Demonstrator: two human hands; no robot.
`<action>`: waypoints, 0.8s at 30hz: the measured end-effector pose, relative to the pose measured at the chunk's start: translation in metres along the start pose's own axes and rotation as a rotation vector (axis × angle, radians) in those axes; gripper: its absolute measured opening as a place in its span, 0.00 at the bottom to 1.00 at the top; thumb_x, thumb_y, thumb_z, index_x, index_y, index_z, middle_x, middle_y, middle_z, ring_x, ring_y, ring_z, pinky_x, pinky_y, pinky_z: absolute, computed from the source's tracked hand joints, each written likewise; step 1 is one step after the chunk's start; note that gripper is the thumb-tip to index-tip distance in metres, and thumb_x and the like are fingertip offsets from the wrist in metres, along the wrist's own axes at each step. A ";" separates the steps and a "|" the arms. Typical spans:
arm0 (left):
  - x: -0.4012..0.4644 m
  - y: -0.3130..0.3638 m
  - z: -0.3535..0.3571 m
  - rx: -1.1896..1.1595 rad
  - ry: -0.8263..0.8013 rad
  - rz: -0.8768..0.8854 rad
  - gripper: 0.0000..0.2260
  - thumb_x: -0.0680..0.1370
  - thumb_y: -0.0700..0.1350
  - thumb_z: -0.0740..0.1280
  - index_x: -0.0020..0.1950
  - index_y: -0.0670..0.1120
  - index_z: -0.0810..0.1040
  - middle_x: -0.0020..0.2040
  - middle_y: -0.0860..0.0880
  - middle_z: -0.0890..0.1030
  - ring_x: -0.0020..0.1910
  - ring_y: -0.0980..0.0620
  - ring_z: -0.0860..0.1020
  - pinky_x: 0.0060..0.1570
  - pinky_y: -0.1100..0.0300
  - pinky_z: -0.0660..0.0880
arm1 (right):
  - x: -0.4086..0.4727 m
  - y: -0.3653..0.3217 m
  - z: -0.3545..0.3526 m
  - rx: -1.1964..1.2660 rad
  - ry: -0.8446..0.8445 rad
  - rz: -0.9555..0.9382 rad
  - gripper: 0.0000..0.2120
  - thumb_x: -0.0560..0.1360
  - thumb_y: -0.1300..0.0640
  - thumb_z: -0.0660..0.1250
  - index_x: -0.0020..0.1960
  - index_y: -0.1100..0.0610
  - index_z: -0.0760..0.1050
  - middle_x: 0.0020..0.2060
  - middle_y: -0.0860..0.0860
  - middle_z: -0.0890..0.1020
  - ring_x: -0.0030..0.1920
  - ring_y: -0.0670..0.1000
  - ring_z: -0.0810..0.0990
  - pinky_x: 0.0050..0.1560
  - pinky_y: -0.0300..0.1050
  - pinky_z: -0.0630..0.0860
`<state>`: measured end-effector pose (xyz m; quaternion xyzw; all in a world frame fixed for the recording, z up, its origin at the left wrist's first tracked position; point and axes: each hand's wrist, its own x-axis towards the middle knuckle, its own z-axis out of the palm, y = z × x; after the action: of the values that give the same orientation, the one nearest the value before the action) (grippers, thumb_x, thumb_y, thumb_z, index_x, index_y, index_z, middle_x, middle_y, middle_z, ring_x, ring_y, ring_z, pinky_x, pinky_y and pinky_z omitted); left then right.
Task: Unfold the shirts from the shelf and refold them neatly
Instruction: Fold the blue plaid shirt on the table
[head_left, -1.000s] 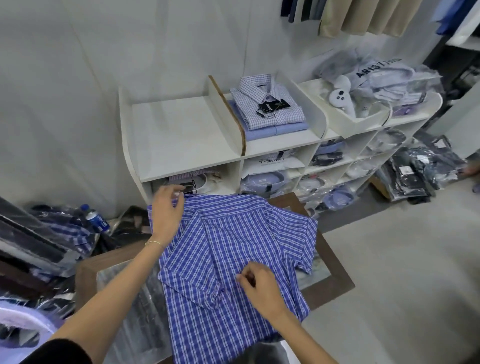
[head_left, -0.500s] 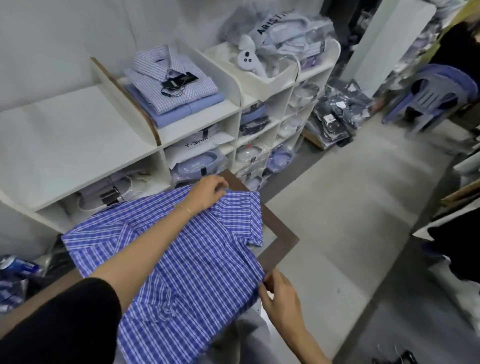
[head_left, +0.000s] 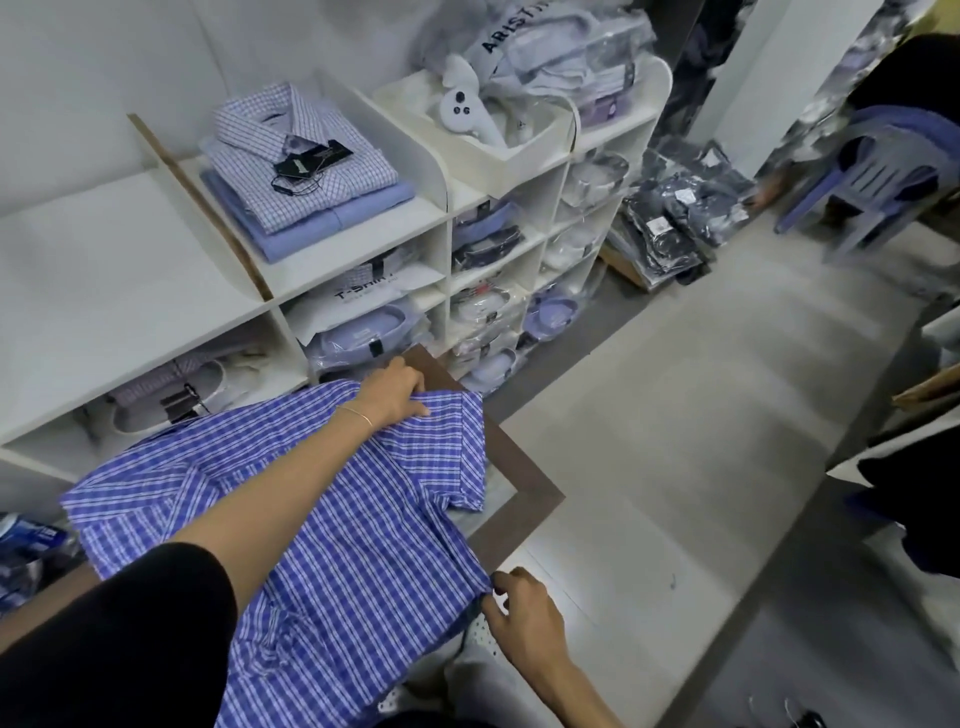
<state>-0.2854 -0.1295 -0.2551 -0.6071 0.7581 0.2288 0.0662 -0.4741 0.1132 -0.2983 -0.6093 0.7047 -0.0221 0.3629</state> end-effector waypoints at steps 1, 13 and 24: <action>0.001 -0.001 -0.001 0.005 0.004 0.011 0.14 0.75 0.51 0.71 0.54 0.45 0.76 0.55 0.45 0.71 0.53 0.43 0.75 0.52 0.54 0.70 | 0.002 0.002 -0.001 -0.003 -0.018 -0.022 0.11 0.78 0.48 0.59 0.55 0.51 0.76 0.51 0.48 0.78 0.50 0.48 0.77 0.43 0.39 0.72; -0.015 -0.011 -0.008 -0.118 0.167 0.088 0.06 0.80 0.47 0.62 0.48 0.47 0.67 0.43 0.47 0.75 0.42 0.46 0.74 0.41 0.53 0.70 | 0.002 0.020 -0.008 0.549 -0.108 -0.036 0.09 0.71 0.64 0.69 0.39 0.55 0.69 0.29 0.46 0.77 0.30 0.43 0.73 0.35 0.38 0.70; -0.090 -0.030 -0.022 -0.357 0.491 0.131 0.06 0.82 0.45 0.60 0.47 0.45 0.65 0.40 0.50 0.68 0.39 0.50 0.66 0.40 0.58 0.60 | -0.056 -0.012 -0.001 0.419 0.218 -0.316 0.15 0.75 0.64 0.65 0.50 0.43 0.76 0.27 0.41 0.75 0.27 0.44 0.71 0.32 0.36 0.68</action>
<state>-0.2305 -0.0633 -0.2096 -0.5962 0.7367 0.2088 -0.2413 -0.4644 0.1585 -0.2652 -0.6174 0.6157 -0.2890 0.3952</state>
